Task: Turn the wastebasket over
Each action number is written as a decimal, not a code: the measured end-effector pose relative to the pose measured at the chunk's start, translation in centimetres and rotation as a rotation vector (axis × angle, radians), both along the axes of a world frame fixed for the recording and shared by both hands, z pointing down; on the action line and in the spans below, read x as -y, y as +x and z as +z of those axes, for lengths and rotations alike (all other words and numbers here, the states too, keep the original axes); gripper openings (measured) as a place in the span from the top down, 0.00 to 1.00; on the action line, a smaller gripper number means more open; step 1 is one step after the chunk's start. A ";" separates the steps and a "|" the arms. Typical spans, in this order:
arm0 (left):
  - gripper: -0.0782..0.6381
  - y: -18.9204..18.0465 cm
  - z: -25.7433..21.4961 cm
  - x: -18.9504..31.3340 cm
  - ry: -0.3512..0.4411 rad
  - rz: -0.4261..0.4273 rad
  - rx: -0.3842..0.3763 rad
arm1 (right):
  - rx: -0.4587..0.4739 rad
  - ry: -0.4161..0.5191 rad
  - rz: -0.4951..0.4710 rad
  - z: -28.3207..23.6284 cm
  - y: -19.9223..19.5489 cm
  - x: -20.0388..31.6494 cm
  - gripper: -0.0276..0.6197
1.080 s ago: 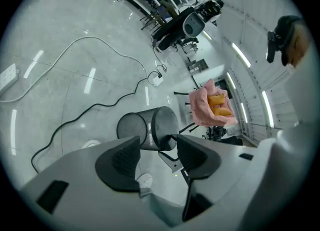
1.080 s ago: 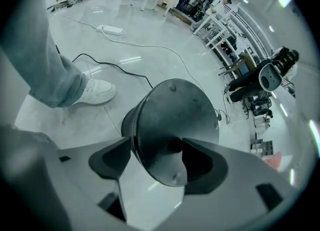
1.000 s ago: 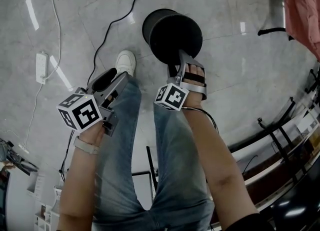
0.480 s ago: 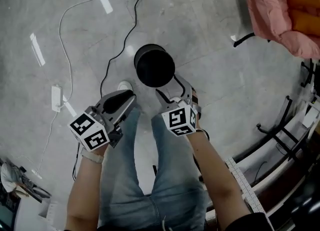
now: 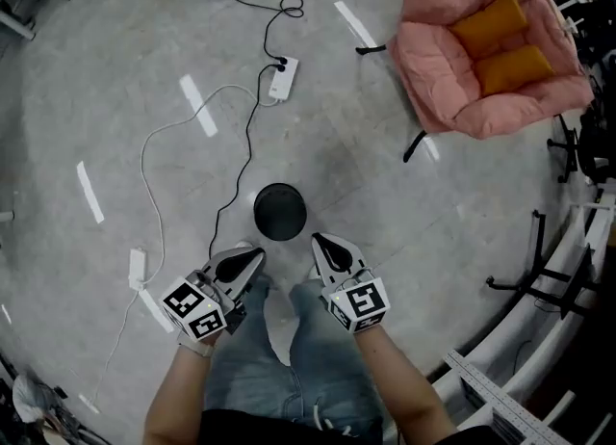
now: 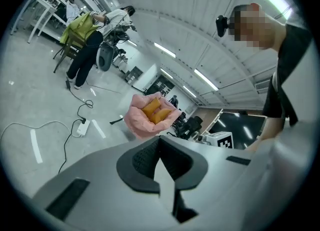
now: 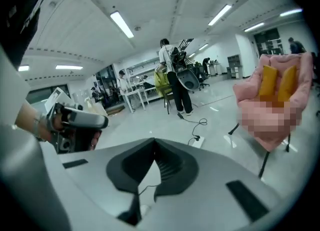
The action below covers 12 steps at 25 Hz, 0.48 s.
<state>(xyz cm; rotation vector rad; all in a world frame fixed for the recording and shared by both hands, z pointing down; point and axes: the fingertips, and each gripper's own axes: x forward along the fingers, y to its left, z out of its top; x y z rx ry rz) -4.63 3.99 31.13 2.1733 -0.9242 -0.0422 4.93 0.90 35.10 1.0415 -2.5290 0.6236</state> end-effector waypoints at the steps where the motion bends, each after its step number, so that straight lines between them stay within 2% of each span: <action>1: 0.87 0.4 -1.5 -0.2 0.020 0.010 0.011 | 0.025 0.005 -0.004 -1.8 0.2 -0.4 0.94; 4: 0.87 2.0 -5.4 -0.2 0.082 0.062 0.054 | 0.078 0.026 -0.013 -6.4 1.1 -1.1 0.94; 9: 0.87 4.1 -11.9 0.1 0.129 0.120 0.067 | 0.100 0.063 -0.043 -13.0 1.9 -2.6 0.94; 12: 0.87 5.6 -15.6 0.1 0.155 0.140 0.078 | 0.142 0.066 -0.023 -17.2 2.9 -2.8 0.94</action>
